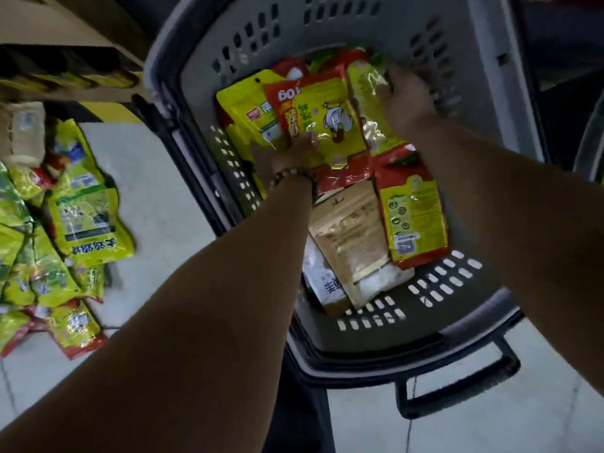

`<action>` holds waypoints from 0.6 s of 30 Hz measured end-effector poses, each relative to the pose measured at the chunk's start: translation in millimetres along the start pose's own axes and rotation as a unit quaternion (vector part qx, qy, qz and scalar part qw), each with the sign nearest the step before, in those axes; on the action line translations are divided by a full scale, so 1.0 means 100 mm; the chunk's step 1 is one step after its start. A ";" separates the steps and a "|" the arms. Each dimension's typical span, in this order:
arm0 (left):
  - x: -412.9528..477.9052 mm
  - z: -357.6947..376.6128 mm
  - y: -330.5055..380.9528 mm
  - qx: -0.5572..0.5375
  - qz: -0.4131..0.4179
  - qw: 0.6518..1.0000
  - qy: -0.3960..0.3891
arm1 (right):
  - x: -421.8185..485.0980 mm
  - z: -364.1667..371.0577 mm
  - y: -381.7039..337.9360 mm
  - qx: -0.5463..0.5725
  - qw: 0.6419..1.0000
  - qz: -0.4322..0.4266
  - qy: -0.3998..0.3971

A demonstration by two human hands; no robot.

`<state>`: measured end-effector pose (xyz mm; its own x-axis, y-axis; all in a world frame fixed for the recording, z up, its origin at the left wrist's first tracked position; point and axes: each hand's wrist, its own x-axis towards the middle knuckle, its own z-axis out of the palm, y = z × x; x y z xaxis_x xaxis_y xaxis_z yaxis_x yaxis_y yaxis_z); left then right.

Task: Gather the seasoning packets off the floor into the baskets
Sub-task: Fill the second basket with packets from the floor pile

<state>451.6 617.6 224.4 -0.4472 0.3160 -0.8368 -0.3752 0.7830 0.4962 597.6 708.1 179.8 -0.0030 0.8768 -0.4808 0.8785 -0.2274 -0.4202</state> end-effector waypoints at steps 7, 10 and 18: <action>0.03 -0.05 -0.17 0.347 0.311 0.880 0.097 | -0.67 0.55 -0.23 -0.061 0.997 -0.014 0.048; 0.29 0.00 -0.12 0.585 0.307 0.751 -0.027 | -0.66 0.79 -0.23 -0.123 0.991 -0.007 -0.051; 0.55 0.01 0.18 0.692 0.231 0.671 -0.132 | -0.39 0.64 -0.26 -0.126 0.984 0.008 -0.129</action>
<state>421.0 649.3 186.6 -0.0283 0.6379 -0.7696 0.9490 0.2590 0.1798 544.7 652.8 160.4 -0.0813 0.7297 -0.6789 0.9699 -0.0991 -0.2226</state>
